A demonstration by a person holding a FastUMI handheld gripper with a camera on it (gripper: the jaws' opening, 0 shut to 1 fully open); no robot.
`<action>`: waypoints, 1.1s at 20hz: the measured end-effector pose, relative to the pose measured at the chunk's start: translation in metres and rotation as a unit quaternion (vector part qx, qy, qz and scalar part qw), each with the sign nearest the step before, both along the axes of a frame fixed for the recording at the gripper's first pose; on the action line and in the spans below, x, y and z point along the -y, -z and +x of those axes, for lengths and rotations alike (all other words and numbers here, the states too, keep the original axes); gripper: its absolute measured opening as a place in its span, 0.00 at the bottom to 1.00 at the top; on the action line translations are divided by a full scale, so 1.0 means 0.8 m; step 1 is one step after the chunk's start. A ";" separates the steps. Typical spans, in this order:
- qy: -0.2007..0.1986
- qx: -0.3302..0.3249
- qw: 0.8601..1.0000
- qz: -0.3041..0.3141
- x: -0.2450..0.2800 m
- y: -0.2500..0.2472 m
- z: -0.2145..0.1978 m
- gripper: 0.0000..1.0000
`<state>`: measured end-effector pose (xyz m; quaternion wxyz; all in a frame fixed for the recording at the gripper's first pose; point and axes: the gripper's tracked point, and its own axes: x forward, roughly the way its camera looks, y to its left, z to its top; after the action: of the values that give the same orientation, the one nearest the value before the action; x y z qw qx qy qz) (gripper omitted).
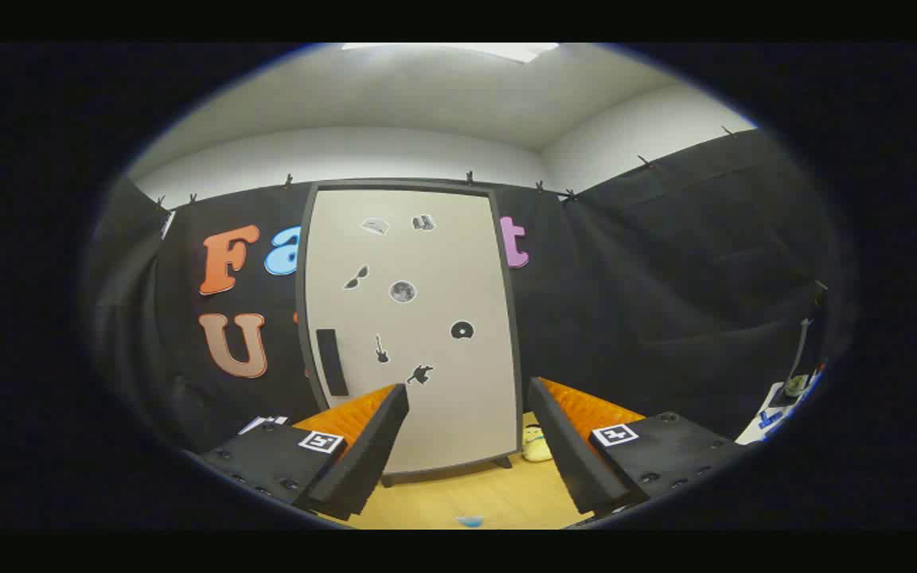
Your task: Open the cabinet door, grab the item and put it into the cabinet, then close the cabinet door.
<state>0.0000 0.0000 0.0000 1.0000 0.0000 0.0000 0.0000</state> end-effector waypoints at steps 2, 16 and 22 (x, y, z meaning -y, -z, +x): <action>0.002 0.000 1.000 -0.001 0.004 -0.002 -0.002 0.98; -0.001 -0.017 1.000 0.001 0.005 0.007 -0.001 0.98; -0.021 -0.031 0.999 0.006 -0.027 0.023 0.020 0.98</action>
<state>0.0162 0.0220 -0.0182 0.9993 0.0055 0.0309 0.0208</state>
